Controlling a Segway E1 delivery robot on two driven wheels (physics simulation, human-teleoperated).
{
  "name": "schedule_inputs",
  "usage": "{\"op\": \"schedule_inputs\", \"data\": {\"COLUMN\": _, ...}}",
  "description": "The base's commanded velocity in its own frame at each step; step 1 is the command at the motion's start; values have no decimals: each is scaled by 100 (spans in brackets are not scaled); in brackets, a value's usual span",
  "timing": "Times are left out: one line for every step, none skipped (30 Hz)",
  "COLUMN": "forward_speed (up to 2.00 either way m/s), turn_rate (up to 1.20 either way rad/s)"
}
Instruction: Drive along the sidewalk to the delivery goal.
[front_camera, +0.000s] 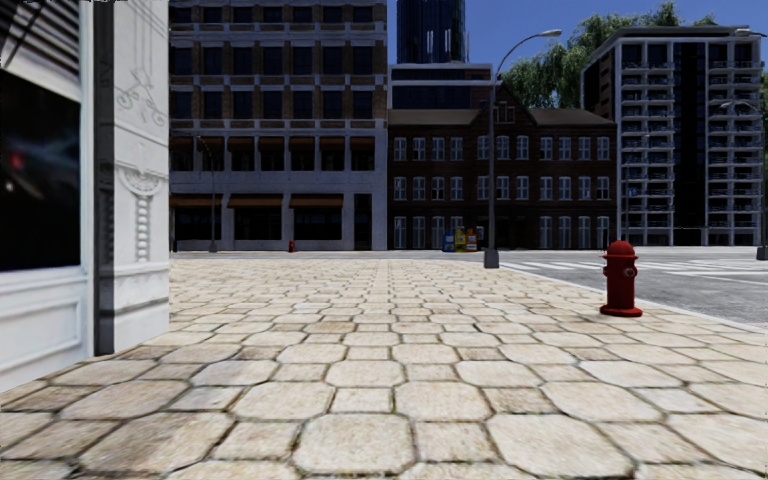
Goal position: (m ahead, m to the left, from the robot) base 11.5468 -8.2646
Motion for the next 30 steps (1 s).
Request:
{"op": "schedule_inputs", "data": {"forward_speed": 200, "turn_rate": 0}}
{"op": "schedule_inputs", "data": {"forward_speed": 200, "turn_rate": 0}}
{"op": "schedule_inputs", "data": {"forward_speed": 200, "turn_rate": 0}}
{"op": "schedule_inputs", "data": {"forward_speed": 200, "turn_rate": 0}}
{"op": "schedule_inputs", "data": {"forward_speed": 200, "turn_rate": 0}}
{"op": "schedule_inputs", "data": {"forward_speed": 200, "turn_rate": 0}}
{"op": "schedule_inputs", "data": {"forward_speed": 200, "turn_rate": 0}}
{"op": "schedule_inputs", "data": {"forward_speed": 200, "turn_rate": 0}}
{"op": "schedule_inputs", "data": {"forward_speed": 200, "turn_rate": 0}}
{"op": "schedule_inputs", "data": {"forward_speed": 200, "turn_rate": 0}}
{"op": "schedule_inputs", "data": {"forward_speed": 200, "turn_rate": 0}}
{"op": "schedule_inputs", "data": {"forward_speed": 200, "turn_rate": 0}}
{"op": "schedule_inputs", "data": {"forward_speed": 200, "turn_rate": 0}}
{"op": "schedule_inputs", "data": {"forward_speed": 200, "turn_rate": 0}}
{"op": "schedule_inputs", "data": {"forward_speed": 200, "turn_rate": 0}}
{"op": "schedule_inputs", "data": {"forward_speed": 200, "turn_rate": 0}}
{"op": "schedule_inputs", "data": {"forward_speed": 200, "turn_rate": 0}}
{"op": "schedule_inputs", "data": {"forward_speed": 200, "turn_rate": 0}}
{"op": "schedule_inputs", "data": {"forward_speed": 200, "turn_rate": 0}}
{"op": "schedule_inputs", "data": {"forward_speed": 200, "turn_rate": 0}}
{"op": "schedule_inputs", "data": {"forward_speed": 200, "turn_rate": 0}}
{"op": "schedule_inputs", "data": {"forward_speed": 200, "turn_rate": 0}}
{"op": "schedule_inputs", "data": {"forward_speed": 200, "turn_rate": 0}}
{"op": "schedule_inputs", "data": {"forward_speed": 200, "turn_rate": 0}}
{"op": "schedule_inputs", "data": {"forward_speed": 200, "turn_rate": 0}}
{"op": "schedule_inputs", "data": {"forward_speed": 200, "turn_rate": 0}}
{"op": "schedule_inputs", "data": {"forward_speed": 200, "turn_rate": 0}}
{"op": "schedule_inputs", "data": {"forward_speed": 200, "turn_rate": 0}}
{"op": "schedule_inputs", "data": {"forward_speed": 200, "turn_rate": 0}}
{"op": "schedule_inputs", "data": {"forward_speed": 200, "turn_rate": 0}}
